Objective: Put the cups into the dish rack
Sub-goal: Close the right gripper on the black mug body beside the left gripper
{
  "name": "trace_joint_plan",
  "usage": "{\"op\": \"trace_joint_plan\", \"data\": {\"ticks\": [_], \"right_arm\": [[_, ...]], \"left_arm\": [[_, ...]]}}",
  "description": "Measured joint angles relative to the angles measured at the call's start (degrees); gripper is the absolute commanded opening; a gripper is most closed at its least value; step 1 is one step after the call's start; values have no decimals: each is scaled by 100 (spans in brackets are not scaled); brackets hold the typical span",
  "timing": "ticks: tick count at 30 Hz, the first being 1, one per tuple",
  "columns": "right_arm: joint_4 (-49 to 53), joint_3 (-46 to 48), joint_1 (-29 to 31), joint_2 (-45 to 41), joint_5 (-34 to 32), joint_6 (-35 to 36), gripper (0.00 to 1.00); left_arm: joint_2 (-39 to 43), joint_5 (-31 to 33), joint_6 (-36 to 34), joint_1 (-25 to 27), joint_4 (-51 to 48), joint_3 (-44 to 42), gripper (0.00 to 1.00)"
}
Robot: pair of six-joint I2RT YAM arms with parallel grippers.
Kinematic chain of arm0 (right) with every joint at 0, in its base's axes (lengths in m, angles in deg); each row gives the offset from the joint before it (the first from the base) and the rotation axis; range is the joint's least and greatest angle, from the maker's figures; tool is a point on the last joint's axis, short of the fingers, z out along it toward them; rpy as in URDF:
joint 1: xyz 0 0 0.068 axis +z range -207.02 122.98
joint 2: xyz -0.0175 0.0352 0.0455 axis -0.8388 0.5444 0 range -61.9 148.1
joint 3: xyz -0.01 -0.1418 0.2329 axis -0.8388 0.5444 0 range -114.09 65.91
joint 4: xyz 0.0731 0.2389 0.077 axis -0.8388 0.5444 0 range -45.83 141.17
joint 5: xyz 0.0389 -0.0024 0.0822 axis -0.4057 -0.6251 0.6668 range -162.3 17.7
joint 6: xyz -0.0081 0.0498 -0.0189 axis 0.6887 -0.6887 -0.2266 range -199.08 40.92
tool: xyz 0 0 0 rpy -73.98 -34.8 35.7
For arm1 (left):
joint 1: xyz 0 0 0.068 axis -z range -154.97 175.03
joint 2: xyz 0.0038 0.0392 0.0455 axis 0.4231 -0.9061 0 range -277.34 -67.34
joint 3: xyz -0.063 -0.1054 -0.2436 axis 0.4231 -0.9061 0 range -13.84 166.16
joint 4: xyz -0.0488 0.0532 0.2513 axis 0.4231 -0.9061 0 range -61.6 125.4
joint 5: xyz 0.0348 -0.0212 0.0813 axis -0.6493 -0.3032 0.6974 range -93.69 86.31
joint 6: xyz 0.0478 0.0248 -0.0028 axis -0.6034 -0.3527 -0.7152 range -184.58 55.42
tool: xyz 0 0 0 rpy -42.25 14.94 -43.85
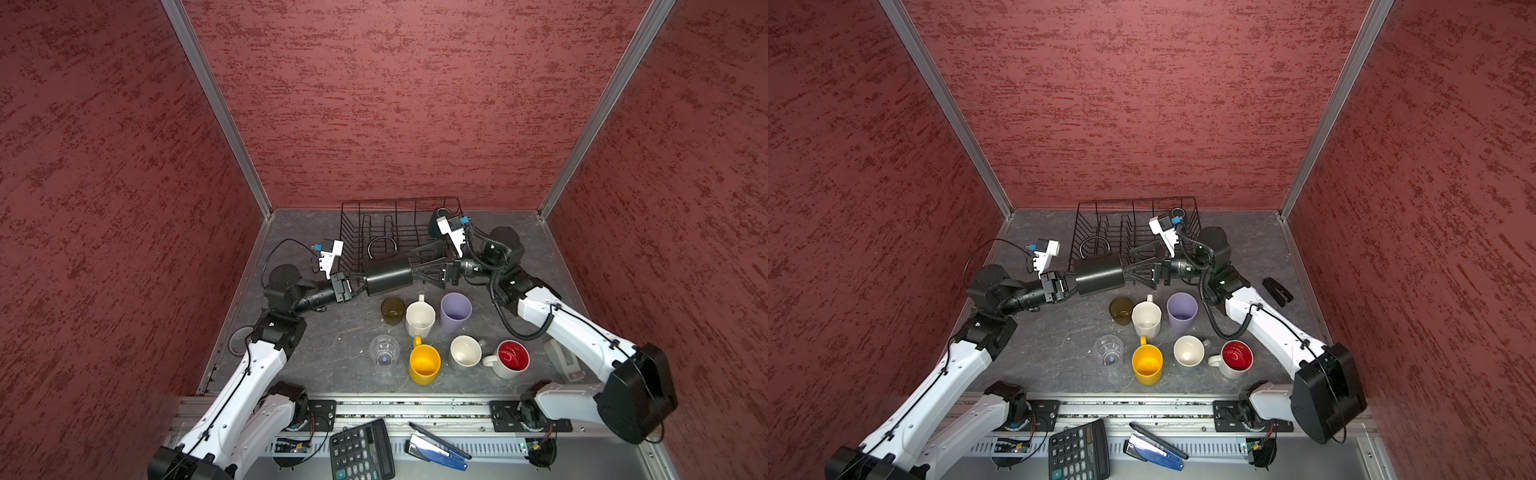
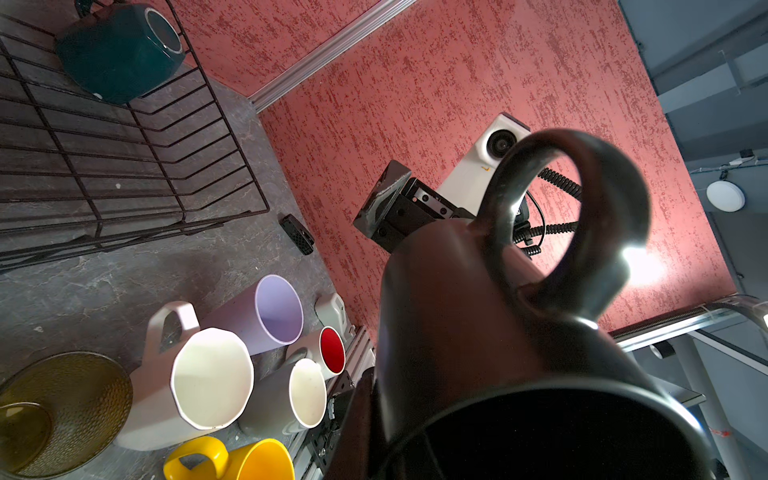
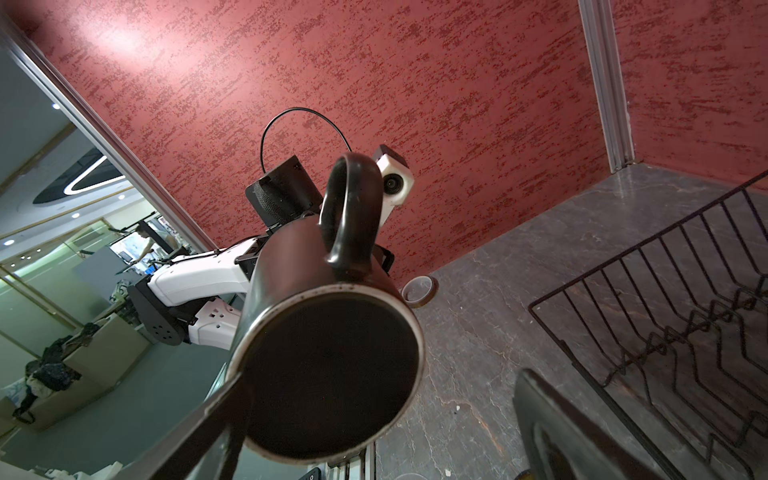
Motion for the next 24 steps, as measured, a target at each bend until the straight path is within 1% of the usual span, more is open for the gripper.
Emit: {"op": "trace_joint_plan", "data": {"ticks": [5,11,14,17,20,24], "right_arm": [[-96,59,-181,0,-199,-173,99],[-686,358,-417,7,-155,-662,99],[-1235,374,-431,79,22,-1019,99],[-2048,442,-428,131,219,-1412,99],[-2653,452,-402,179,413,-1687,99],[-2940,450,-337,232,538,-1797,99]], "left_arm": [[-9,-118,107,-111,199,0,0],[-170,-310,293,-212,584,-22,0],[-315,-396,422,-245,890,-61,0],[-509,-516,553,-260,1200,-68,0],[-688,-577,684,-264,1421,-70,0],[-822,-621,804,-269,1609,-70,0]]}}
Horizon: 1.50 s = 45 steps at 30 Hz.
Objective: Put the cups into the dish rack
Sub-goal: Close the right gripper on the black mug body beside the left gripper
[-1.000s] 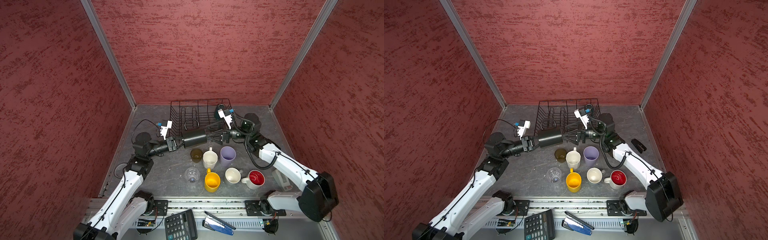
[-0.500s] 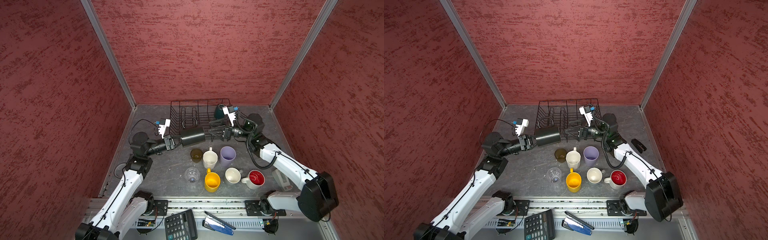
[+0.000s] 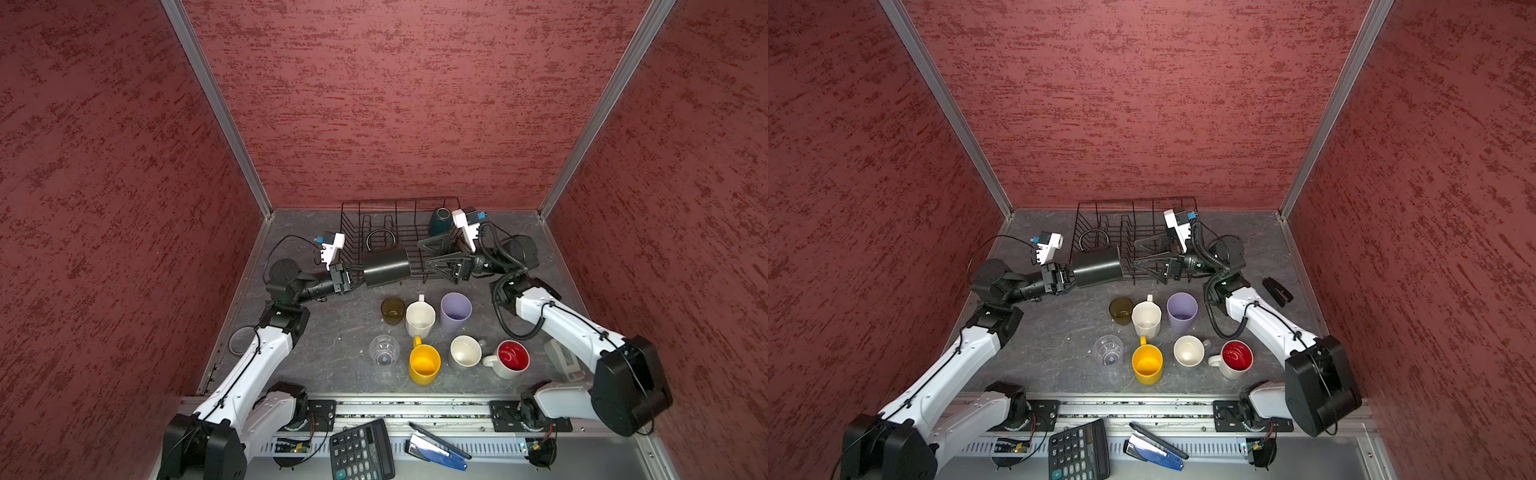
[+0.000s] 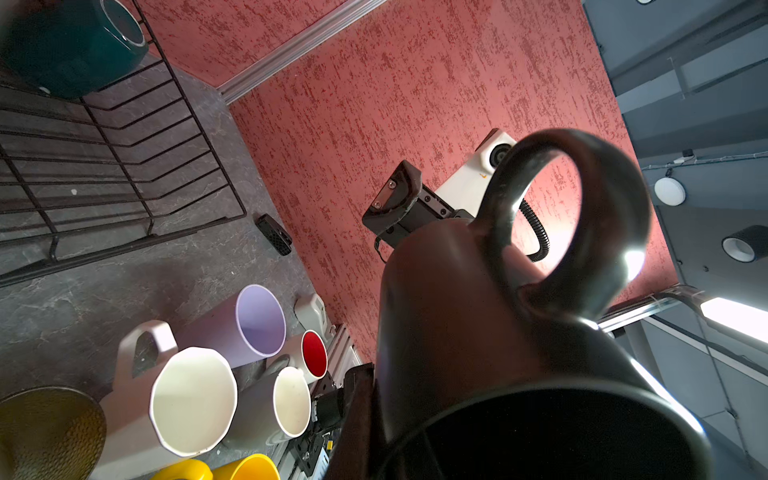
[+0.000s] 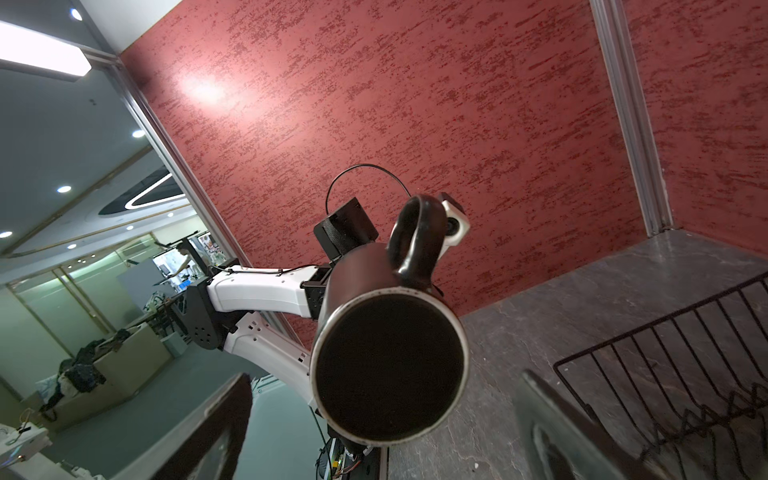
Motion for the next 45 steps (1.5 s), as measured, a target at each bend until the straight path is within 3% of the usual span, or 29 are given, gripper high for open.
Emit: {"op": "trace_joint_plan", "data": {"ticks": [34,45], "right_arm": [[916,-804,793,964,-195,485,98],[1215,-1016,1014,1051,-280,656,91]], "left_arm": [[-297,-35,155,28,256,0,0],[-302,-31,157,31,258,0,0]]}}
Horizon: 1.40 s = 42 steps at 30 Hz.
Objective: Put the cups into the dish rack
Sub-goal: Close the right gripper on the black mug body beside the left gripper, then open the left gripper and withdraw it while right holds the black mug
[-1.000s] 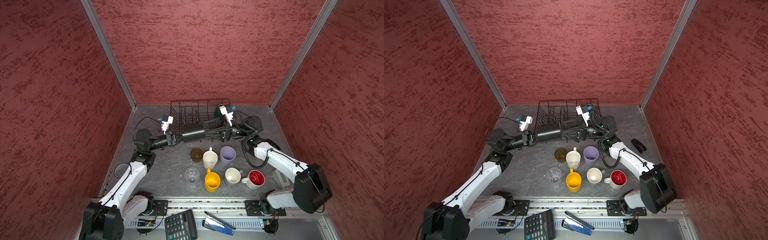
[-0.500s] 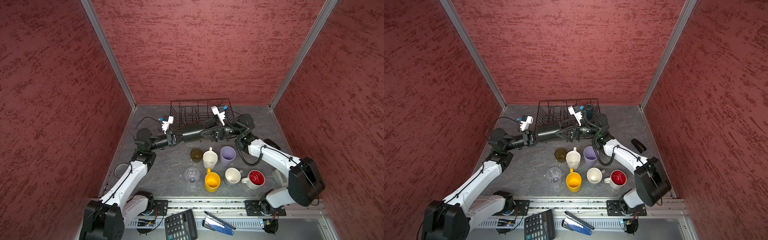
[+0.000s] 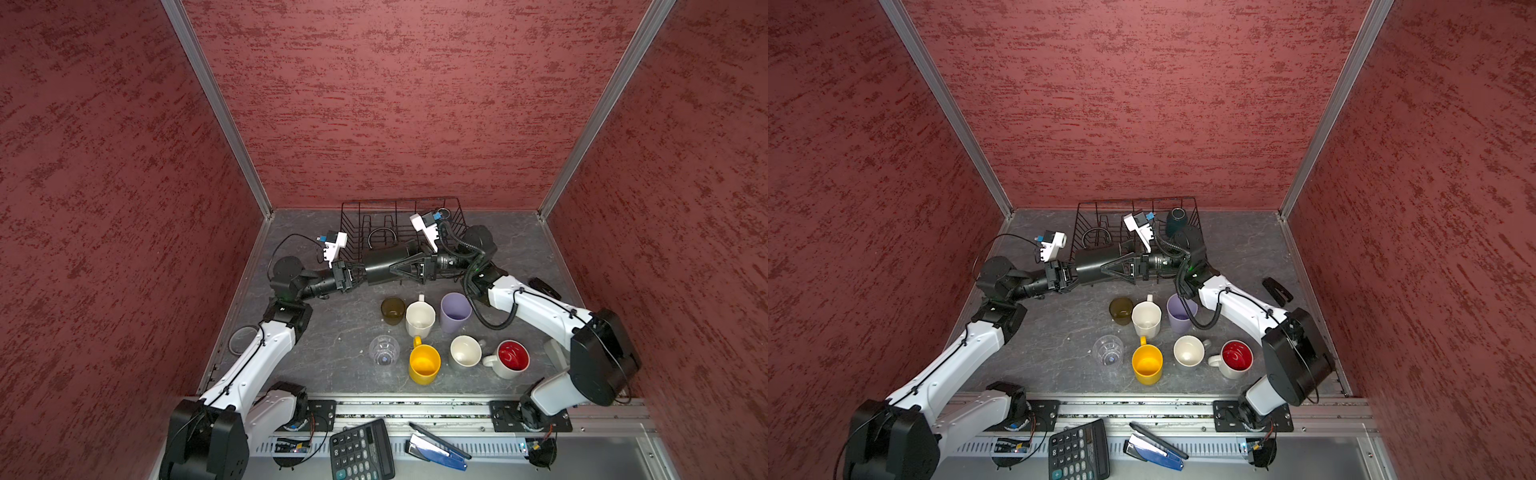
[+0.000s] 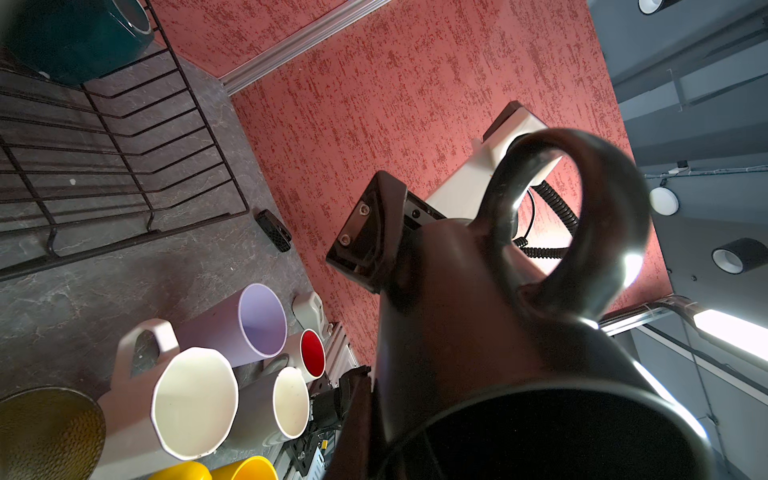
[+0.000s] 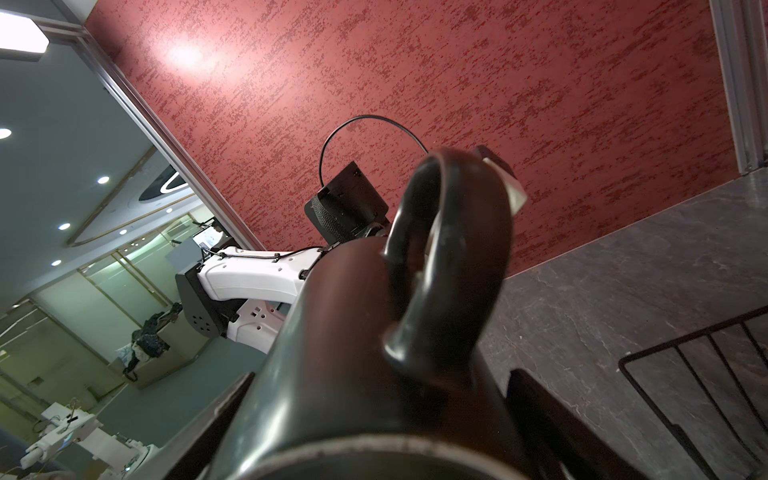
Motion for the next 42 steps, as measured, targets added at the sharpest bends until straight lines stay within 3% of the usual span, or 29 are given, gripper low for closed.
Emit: {"op": "trace_joint_plan", "data": {"ticks": [11,29,42], "right_arm": [[192,-7,83,4,-50,118,80],[295,-4,92,2,-72,127,32],[444,7,107,-9,-144,131,7]], "left_arm": [[-74,-22,2,4,-2,0,0],[-72,-26,-166,2,-363,70,0],[-42,-26,-284,-17,-704,131,15]]}}
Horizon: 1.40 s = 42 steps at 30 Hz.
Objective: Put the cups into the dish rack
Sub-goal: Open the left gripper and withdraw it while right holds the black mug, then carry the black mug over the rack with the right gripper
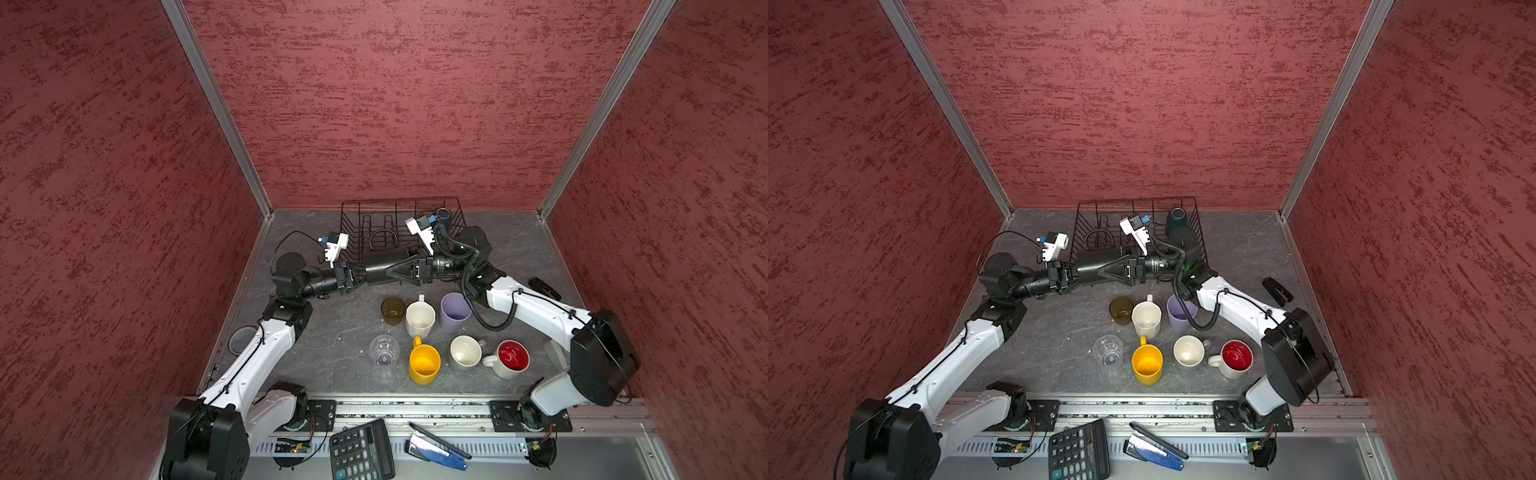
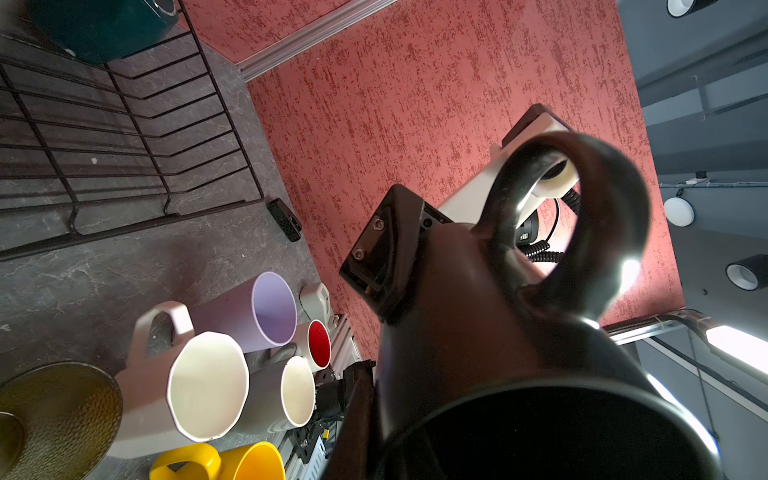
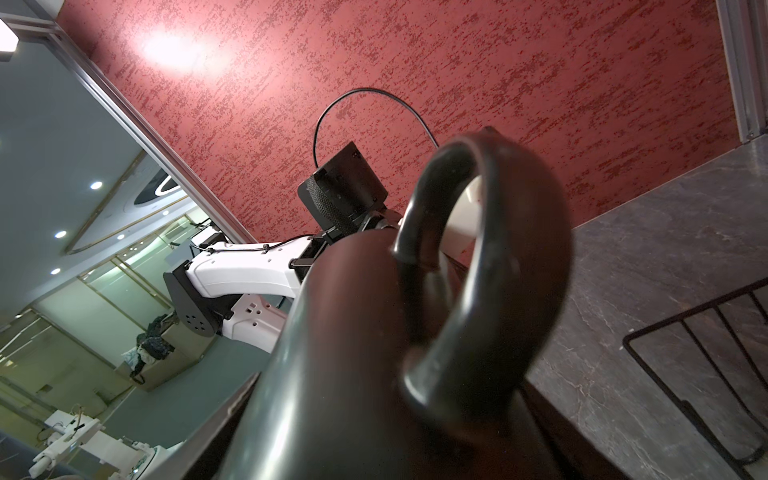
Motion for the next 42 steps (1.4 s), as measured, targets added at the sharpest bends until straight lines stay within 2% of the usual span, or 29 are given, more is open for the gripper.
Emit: {"op": "trace_joint_plan", "data": {"ticks": [3,9,14,21,28,31,38,42], "right_arm": [[52,7,2,-4,-48,17,1],[179,11,2,-46,-144,28,0],[363,11,9,-107,-236,116,0],[1082,11,-4,-396,-511,483,0],[2153,9,-315,-973,-1029,909,0],[3001,-116,-542,-1115,-1429,1169,0],[5508,-1106,-992,-1115,-3209,2129,0],[6314,-1615,-1156,-968,-4057,2509,0]], "left_arm": [[17,11,-2,-13,-61,0,19],[70,9,-13,-24,-109,42,34],[138,9,-11,-63,-138,79,69],[278,127,-282,-146,-575,144,98],[686,380,-868,-295,-1434,264,100],[872,601,-1130,-459,-1941,313,99],[1283,1574,-2109,-844,-3823,931,100],[1569,2262,-2614,-975,-4616,1132,100]]}}
